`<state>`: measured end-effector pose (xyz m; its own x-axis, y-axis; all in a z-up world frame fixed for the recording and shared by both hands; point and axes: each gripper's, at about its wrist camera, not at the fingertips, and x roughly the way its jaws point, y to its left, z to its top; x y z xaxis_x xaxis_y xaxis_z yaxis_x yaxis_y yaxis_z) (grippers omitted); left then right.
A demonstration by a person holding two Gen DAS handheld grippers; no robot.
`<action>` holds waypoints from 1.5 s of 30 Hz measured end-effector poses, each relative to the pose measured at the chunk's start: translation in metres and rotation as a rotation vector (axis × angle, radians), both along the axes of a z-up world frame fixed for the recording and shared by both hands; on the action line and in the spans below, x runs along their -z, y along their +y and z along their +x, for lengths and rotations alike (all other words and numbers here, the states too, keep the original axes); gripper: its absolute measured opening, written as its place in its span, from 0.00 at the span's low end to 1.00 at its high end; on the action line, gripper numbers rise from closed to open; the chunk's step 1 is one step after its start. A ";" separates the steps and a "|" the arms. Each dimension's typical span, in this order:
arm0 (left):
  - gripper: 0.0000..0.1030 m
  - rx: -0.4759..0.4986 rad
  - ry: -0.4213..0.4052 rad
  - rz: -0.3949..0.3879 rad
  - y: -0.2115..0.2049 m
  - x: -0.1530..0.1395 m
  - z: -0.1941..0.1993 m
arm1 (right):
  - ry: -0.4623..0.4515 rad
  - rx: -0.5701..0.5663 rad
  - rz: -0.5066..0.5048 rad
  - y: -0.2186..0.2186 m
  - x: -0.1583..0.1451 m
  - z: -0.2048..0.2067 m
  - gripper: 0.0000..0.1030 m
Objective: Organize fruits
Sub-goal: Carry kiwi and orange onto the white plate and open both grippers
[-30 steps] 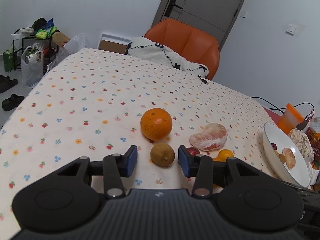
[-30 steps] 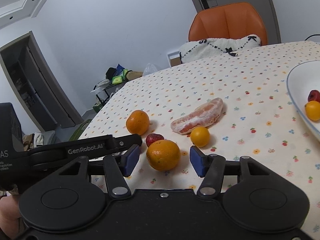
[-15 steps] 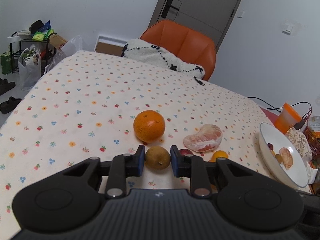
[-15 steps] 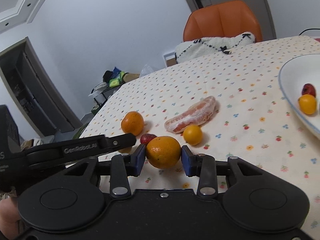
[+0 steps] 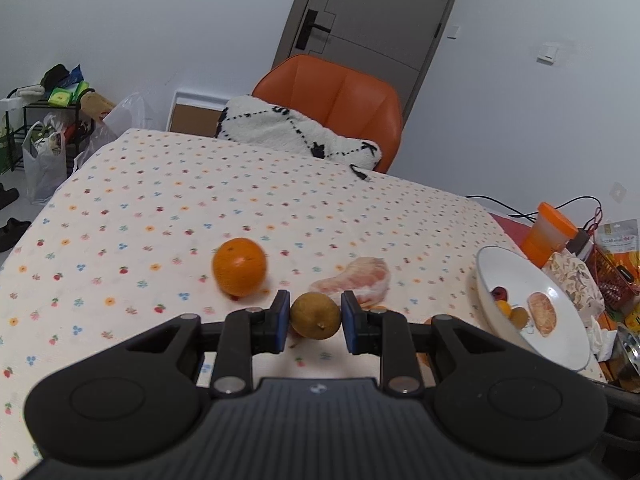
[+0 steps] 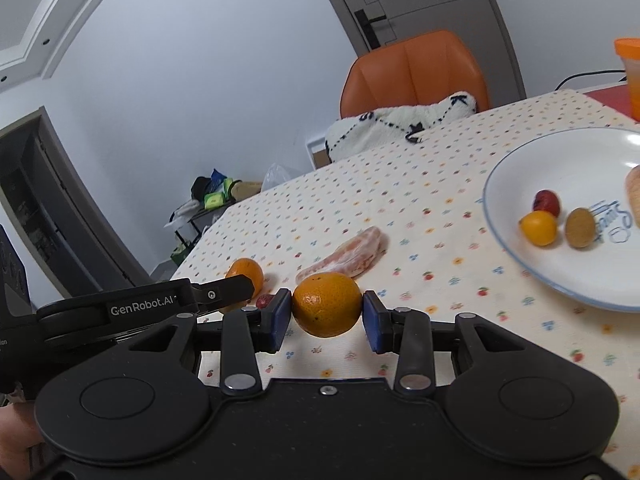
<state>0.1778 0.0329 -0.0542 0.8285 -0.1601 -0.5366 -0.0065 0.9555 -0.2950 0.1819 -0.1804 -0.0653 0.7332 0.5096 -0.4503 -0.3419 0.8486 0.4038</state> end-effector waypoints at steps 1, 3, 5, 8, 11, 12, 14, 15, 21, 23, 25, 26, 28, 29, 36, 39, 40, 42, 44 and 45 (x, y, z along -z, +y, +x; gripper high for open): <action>0.25 0.001 -0.002 0.001 -0.002 -0.001 -0.001 | -0.004 0.003 0.003 -0.003 -0.001 -0.001 0.36; 0.25 0.007 -0.006 0.003 -0.007 -0.004 -0.003 | -0.012 0.011 0.008 -0.008 -0.003 -0.003 0.36; 0.25 0.014 -0.010 0.009 -0.013 -0.007 -0.004 | -0.020 0.019 0.012 -0.013 -0.005 -0.005 0.36; 0.25 0.025 -0.020 0.015 -0.020 -0.011 -0.006 | -0.029 0.034 0.016 -0.020 -0.007 -0.009 0.36; 0.25 0.035 -0.028 0.018 -0.028 -0.014 -0.008 | -0.037 0.047 0.019 -0.027 -0.009 -0.012 0.36; 0.25 0.038 -0.031 0.019 -0.030 -0.015 -0.008 | -0.040 0.053 0.018 -0.030 -0.010 -0.013 0.36; 0.25 0.046 -0.036 0.018 -0.036 -0.017 -0.009 | -0.046 0.065 0.017 -0.036 -0.011 -0.017 0.36; 0.25 0.050 -0.039 0.017 -0.039 -0.018 -0.009 | -0.049 0.071 0.016 -0.039 -0.012 -0.018 0.36; 0.25 0.084 -0.050 0.020 -0.060 -0.022 -0.011 | -0.060 0.111 0.016 -0.058 -0.016 -0.021 0.36; 0.25 0.096 -0.053 0.020 -0.067 -0.022 -0.010 | -0.065 0.125 0.014 -0.065 -0.017 -0.024 0.36; 0.25 0.109 -0.056 0.020 -0.074 -0.023 -0.010 | -0.070 0.141 0.012 -0.071 -0.018 -0.026 0.36; 0.25 0.115 -0.057 0.020 -0.078 -0.023 -0.011 | -0.072 0.147 0.011 -0.075 -0.018 -0.026 0.36; 0.25 0.128 -0.059 0.020 -0.086 -0.024 -0.010 | -0.076 0.163 0.010 -0.081 -0.019 -0.028 0.36; 0.25 0.134 -0.060 0.020 -0.089 -0.024 -0.010 | -0.078 0.172 0.008 -0.085 -0.019 -0.029 0.36; 0.25 0.171 -0.059 0.032 -0.112 -0.023 -0.008 | -0.076 0.231 0.015 -0.112 -0.017 -0.032 0.36; 0.25 0.183 -0.060 0.037 -0.121 -0.023 -0.006 | -0.073 0.253 0.020 -0.122 -0.015 -0.033 0.36; 0.25 0.188 -0.061 0.041 -0.123 -0.024 -0.005 | -0.072 0.260 0.021 -0.126 -0.014 -0.033 0.36; 0.25 0.196 -0.063 0.046 -0.128 -0.024 -0.005 | -0.070 0.273 0.025 -0.132 -0.012 -0.033 0.36; 0.25 0.206 -0.061 0.049 -0.134 -0.024 -0.003 | -0.065 0.286 0.031 -0.138 -0.010 -0.033 0.36; 0.25 0.211 -0.061 0.050 -0.136 -0.024 -0.002 | -0.063 0.292 0.032 -0.140 -0.009 -0.032 0.36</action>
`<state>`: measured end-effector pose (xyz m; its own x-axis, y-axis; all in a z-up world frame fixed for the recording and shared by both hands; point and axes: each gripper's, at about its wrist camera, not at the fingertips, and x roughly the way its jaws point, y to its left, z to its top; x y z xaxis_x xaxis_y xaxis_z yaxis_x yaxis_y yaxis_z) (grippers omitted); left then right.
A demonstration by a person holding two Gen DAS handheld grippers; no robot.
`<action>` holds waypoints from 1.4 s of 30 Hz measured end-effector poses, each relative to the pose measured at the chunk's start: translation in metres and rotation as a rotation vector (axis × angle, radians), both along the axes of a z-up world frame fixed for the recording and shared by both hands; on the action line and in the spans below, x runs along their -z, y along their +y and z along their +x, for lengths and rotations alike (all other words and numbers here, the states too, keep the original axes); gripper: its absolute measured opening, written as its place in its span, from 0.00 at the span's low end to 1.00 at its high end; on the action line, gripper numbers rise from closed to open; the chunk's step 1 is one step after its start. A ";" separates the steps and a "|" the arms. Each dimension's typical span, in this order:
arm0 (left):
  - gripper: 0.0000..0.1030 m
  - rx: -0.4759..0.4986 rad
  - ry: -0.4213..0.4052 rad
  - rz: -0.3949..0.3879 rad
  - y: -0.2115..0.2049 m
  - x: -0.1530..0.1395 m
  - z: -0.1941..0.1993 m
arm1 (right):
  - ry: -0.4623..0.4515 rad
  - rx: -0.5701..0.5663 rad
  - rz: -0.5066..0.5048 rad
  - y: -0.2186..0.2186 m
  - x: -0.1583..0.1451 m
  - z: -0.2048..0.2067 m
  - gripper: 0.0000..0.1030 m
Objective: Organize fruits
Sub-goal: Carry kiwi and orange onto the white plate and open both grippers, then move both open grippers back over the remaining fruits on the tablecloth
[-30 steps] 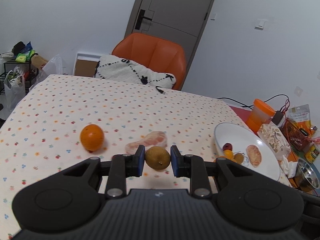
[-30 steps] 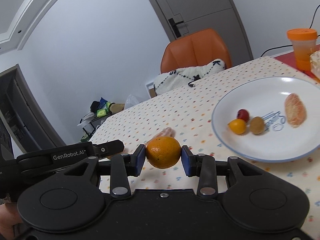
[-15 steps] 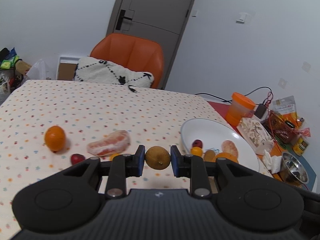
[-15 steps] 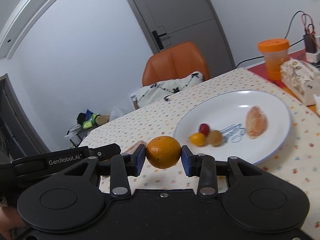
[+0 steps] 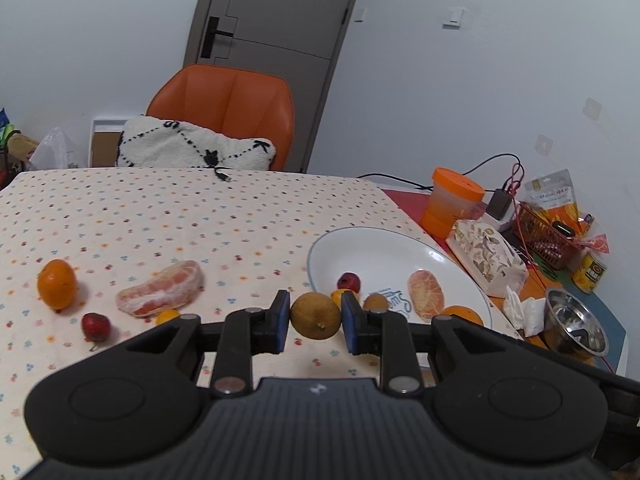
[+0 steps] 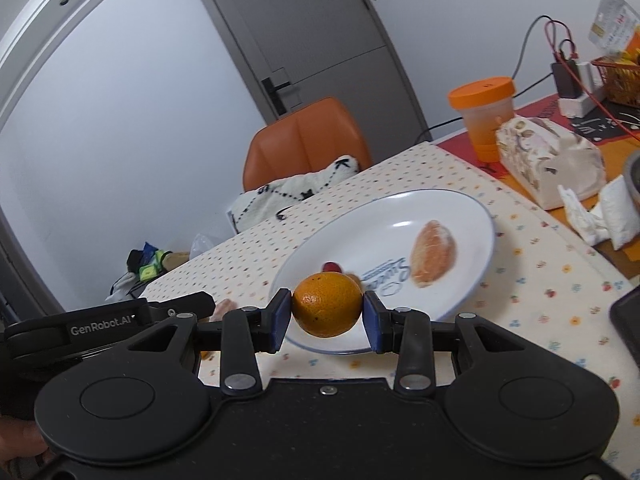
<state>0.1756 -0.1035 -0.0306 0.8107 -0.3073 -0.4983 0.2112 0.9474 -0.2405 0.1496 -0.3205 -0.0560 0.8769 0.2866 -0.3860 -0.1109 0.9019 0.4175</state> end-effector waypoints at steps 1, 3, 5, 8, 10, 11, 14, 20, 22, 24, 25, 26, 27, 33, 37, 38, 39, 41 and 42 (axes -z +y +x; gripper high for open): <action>0.25 0.005 0.000 0.001 -0.002 0.000 0.001 | 0.001 0.005 0.000 -0.002 0.001 0.000 0.36; 0.25 0.016 0.002 0.002 -0.008 0.001 0.003 | 0.004 0.017 -0.001 -0.006 0.003 0.001 0.36; 0.25 0.026 0.005 0.005 -0.014 0.003 0.005 | 0.006 0.028 0.000 -0.010 0.004 0.002 0.36; 0.25 0.038 0.012 0.006 -0.021 0.005 0.008 | 0.006 0.046 -0.001 -0.015 0.006 0.003 0.36; 0.25 0.044 0.014 0.006 -0.025 0.007 0.010 | 0.008 0.051 0.002 -0.018 0.006 0.005 0.36; 0.25 0.047 0.014 0.006 -0.028 0.007 0.011 | 0.008 0.054 0.002 -0.019 0.007 0.005 0.36; 0.25 0.057 0.021 0.010 -0.034 0.010 0.015 | 0.007 0.057 -0.007 -0.020 0.008 0.007 0.36; 0.25 0.073 0.028 0.020 -0.048 0.014 0.020 | -0.004 0.048 0.012 -0.026 0.011 0.005 0.49; 0.25 0.075 0.031 0.022 -0.051 0.015 0.021 | -0.007 0.047 0.025 -0.031 0.012 0.004 0.50; 0.25 0.079 0.035 0.027 -0.055 0.016 0.021 | -0.008 0.049 0.037 -0.037 0.012 0.002 0.50; 0.25 0.082 0.036 0.029 -0.057 0.016 0.022 | -0.006 0.053 0.038 -0.038 0.012 0.002 0.50; 0.25 0.086 0.038 0.031 -0.059 0.017 0.022 | -0.005 0.055 0.040 -0.040 0.013 0.001 0.50; 0.25 0.091 0.039 0.032 -0.061 0.017 0.022 | -0.004 0.055 0.043 -0.042 0.013 0.001 0.50; 0.25 0.114 0.046 0.039 -0.072 0.019 0.025 | 0.001 0.050 0.053 -0.043 0.015 0.000 0.51; 0.31 0.102 0.046 0.045 -0.071 0.018 0.026 | 0.002 0.053 0.054 -0.043 0.015 0.001 0.51; 0.33 0.098 0.049 0.042 -0.069 0.018 0.027 | 0.002 0.054 0.054 -0.043 0.015 0.001 0.52; 0.36 0.090 0.054 0.039 -0.067 0.018 0.027 | 0.002 0.055 0.054 -0.043 0.014 0.001 0.52; 0.39 0.067 0.058 0.035 -0.062 0.019 0.028 | 0.002 0.054 0.052 -0.042 0.014 0.001 0.52; 0.40 0.059 0.058 0.032 -0.059 0.019 0.028 | 0.003 0.054 0.053 -0.041 0.014 0.001 0.52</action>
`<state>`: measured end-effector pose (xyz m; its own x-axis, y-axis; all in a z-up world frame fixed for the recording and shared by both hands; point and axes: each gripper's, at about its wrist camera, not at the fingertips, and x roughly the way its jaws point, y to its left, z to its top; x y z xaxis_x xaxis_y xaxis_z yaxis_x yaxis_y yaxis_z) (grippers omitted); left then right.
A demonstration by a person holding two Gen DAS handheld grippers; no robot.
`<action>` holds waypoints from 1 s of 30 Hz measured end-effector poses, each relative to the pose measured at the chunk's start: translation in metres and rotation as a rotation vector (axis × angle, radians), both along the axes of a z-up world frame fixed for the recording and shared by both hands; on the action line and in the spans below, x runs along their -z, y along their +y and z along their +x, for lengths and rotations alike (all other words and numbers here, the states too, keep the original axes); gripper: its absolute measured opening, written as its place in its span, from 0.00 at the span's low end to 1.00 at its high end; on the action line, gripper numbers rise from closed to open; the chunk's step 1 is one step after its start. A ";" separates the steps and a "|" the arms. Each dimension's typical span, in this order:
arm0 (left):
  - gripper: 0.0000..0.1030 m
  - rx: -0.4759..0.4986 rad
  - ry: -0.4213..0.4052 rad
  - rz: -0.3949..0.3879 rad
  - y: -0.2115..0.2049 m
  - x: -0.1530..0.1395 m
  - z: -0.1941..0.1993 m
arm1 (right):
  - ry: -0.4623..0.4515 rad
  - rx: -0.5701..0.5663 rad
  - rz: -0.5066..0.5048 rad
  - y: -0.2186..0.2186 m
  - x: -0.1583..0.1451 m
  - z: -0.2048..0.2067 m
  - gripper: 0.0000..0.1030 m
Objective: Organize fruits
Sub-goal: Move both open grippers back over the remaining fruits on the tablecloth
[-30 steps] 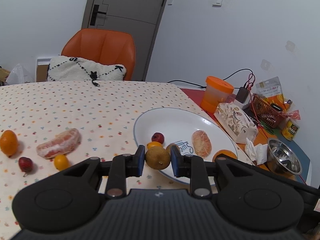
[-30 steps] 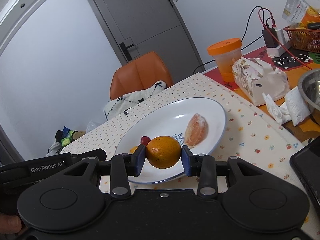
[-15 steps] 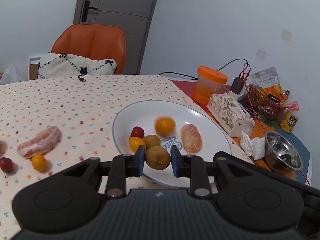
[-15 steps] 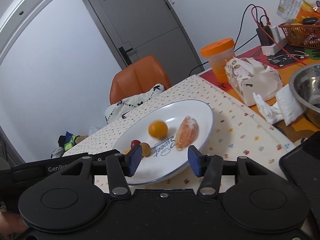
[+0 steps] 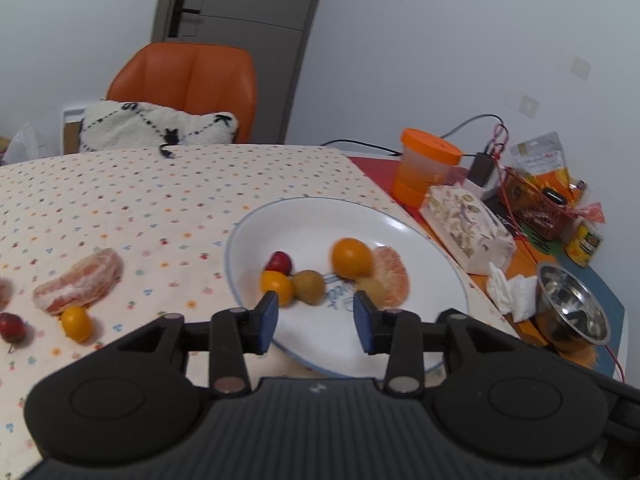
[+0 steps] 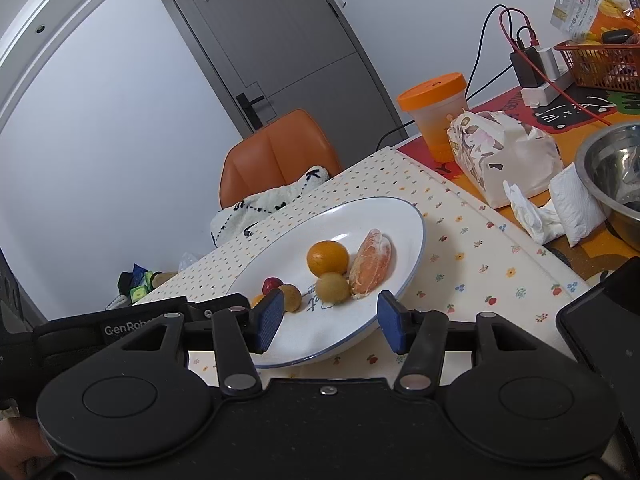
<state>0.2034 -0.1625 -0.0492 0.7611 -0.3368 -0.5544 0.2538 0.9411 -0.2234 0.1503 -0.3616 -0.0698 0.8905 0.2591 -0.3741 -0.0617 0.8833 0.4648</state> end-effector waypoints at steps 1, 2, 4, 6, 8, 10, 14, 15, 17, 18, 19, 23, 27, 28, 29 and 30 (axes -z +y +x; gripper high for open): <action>0.41 -0.007 0.001 -0.002 0.003 0.000 0.000 | 0.000 -0.001 0.000 0.000 0.000 0.000 0.52; 0.43 -0.014 0.001 -0.003 0.005 -0.001 -0.001 | 0.000 -0.001 0.000 0.001 0.000 0.000 0.52; 0.48 -0.025 -0.004 -0.001 0.010 -0.002 -0.002 | 0.003 -0.001 0.001 0.002 0.000 0.000 0.52; 0.52 -0.033 -0.008 0.003 0.014 -0.003 -0.004 | 0.003 -0.003 0.004 0.003 -0.001 0.000 0.52; 0.55 -0.037 -0.009 0.002 0.019 -0.004 -0.007 | 0.005 -0.003 0.004 0.005 -0.001 -0.001 0.52; 0.59 -0.043 -0.012 0.003 0.024 -0.005 -0.009 | 0.005 -0.006 0.004 0.008 -0.002 -0.001 0.52; 0.75 -0.072 -0.026 0.016 0.035 -0.007 -0.014 | 0.000 -0.015 -0.005 0.015 -0.005 -0.002 0.56; 0.79 -0.078 -0.030 0.020 0.038 -0.008 -0.016 | -0.001 -0.017 -0.009 0.018 -0.006 -0.002 0.57; 0.82 -0.088 -0.038 0.028 0.044 -0.009 -0.018 | -0.001 -0.023 -0.013 0.022 -0.007 -0.002 0.60; 0.84 -0.095 -0.044 0.032 0.047 -0.010 -0.020 | 0.000 -0.025 -0.015 0.025 -0.007 -0.002 0.62; 0.85 -0.102 -0.050 0.036 0.049 -0.011 -0.021 | -0.001 -0.024 -0.019 0.027 -0.008 -0.002 0.67; 0.92 -0.136 -0.066 0.039 0.063 -0.013 -0.025 | -0.025 -0.043 -0.036 0.037 -0.013 -0.004 0.87; 0.94 -0.176 -0.078 0.046 0.076 -0.015 -0.029 | -0.036 -0.046 -0.053 0.047 -0.017 -0.006 0.94; 0.94 -0.183 -0.080 0.046 0.080 -0.016 -0.030 | -0.035 -0.047 -0.057 0.049 -0.018 -0.005 0.95; 0.94 -0.192 -0.081 0.045 0.084 -0.016 -0.031 | -0.034 -0.050 -0.061 0.052 -0.018 -0.005 0.96; 0.94 -0.201 -0.082 0.045 0.088 -0.017 -0.032 | -0.034 -0.054 -0.064 0.054 -0.018 -0.005 0.97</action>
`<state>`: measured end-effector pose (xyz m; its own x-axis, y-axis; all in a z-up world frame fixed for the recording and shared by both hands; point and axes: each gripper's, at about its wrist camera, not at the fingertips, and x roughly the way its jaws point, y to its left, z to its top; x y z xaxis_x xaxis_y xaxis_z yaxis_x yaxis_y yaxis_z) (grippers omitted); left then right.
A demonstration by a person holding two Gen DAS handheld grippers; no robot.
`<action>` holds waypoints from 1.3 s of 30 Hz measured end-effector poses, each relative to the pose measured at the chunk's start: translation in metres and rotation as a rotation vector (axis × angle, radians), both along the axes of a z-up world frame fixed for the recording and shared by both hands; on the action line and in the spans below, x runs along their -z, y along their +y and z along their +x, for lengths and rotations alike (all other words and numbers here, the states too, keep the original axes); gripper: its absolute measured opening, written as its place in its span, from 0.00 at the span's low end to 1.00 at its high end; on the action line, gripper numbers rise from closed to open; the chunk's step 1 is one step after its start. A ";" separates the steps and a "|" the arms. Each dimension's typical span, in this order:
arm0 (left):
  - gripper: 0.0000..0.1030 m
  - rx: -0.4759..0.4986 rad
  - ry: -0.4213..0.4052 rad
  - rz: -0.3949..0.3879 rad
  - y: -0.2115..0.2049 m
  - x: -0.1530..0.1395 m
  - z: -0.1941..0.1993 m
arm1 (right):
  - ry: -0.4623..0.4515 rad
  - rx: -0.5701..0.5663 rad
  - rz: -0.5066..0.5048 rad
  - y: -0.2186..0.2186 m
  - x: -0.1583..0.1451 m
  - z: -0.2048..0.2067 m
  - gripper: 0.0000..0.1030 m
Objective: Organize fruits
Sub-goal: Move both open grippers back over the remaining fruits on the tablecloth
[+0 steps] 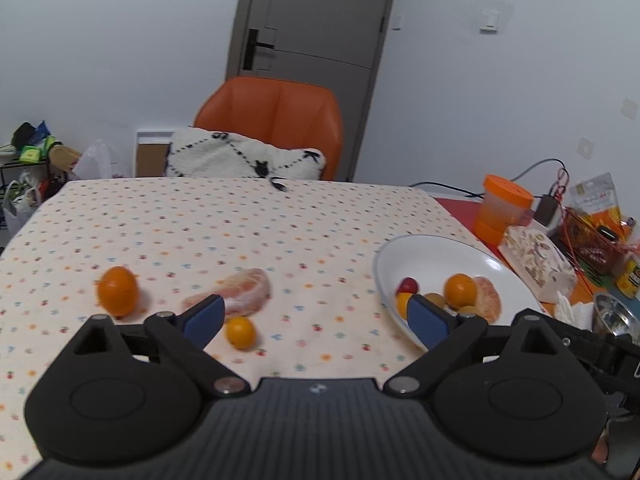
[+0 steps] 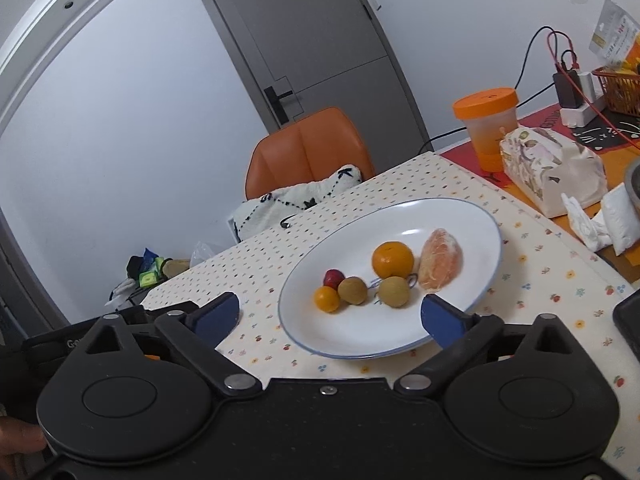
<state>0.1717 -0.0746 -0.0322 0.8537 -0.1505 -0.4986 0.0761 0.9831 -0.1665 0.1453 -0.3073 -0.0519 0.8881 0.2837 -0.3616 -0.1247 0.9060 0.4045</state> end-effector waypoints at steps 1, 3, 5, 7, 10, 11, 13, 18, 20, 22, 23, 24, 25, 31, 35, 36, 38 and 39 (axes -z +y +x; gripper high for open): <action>0.94 -0.009 -0.002 -0.002 0.004 -0.001 -0.001 | 0.000 -0.004 -0.003 0.003 0.000 0.000 0.99; 0.94 -0.025 -0.006 -0.005 0.013 -0.002 -0.004 | -0.001 -0.015 -0.011 0.009 -0.001 0.000 1.00; 0.94 -0.042 -0.008 -0.007 0.022 -0.004 -0.007 | 0.001 -0.028 -0.018 0.015 -0.002 0.000 1.00; 0.94 -0.056 -0.009 -0.008 0.029 -0.005 -0.009 | 0.002 -0.040 -0.022 0.020 -0.003 0.001 1.00; 0.94 -0.073 -0.005 -0.011 0.040 -0.006 -0.012 | 0.008 -0.054 -0.028 0.028 -0.004 0.002 1.00; 0.94 -0.080 -0.006 -0.011 0.043 -0.006 -0.014 | 0.011 -0.058 -0.031 0.030 -0.004 0.003 1.00; 0.94 -0.092 -0.005 -0.011 0.050 -0.006 -0.016 | 0.016 -0.068 -0.038 0.036 -0.004 0.004 1.00; 0.94 -0.112 0.005 -0.014 0.066 -0.005 -0.020 | 0.035 -0.104 -0.053 0.049 -0.004 0.006 1.00; 0.94 -0.116 0.013 -0.011 0.072 -0.005 -0.022 | 0.041 -0.119 -0.057 0.056 -0.005 0.006 1.00; 0.94 -0.118 0.023 -0.005 0.078 -0.004 -0.022 | 0.046 -0.135 -0.065 0.063 -0.005 0.007 1.00; 0.94 -0.122 0.028 -0.004 0.082 -0.004 -0.022 | 0.048 -0.144 -0.071 0.067 -0.005 0.007 1.00; 0.94 -0.125 0.032 -0.004 0.085 -0.003 -0.023 | 0.051 -0.154 -0.078 0.070 -0.006 0.008 1.00; 0.94 -0.127 0.036 -0.005 0.089 -0.003 -0.023 | 0.055 -0.162 -0.083 0.074 -0.006 0.009 1.00; 0.94 -0.139 0.064 -0.004 0.108 0.001 -0.023 | 0.075 -0.201 -0.106 0.093 -0.006 0.013 1.00; 0.94 -0.153 0.074 -0.009 0.119 0.004 -0.023 | 0.083 -0.230 -0.133 0.106 -0.004 0.015 1.00; 0.94 -0.156 0.075 -0.010 0.121 0.005 -0.023 | 0.083 -0.236 -0.138 0.109 -0.004 0.015 1.00; 0.94 -0.163 0.077 -0.008 0.126 0.006 -0.022 | 0.084 -0.242 -0.146 0.114 -0.003 0.016 1.00; 0.94 -0.167 0.076 -0.008 0.128 0.006 -0.022 | 0.086 -0.248 -0.149 0.117 -0.003 0.016 1.00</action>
<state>0.1499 0.0538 -0.0385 0.8272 -0.0138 -0.5617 -0.1016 0.9796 -0.1736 0.1612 -0.1907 -0.0492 0.7627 0.4265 -0.4862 -0.3212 0.9023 0.2877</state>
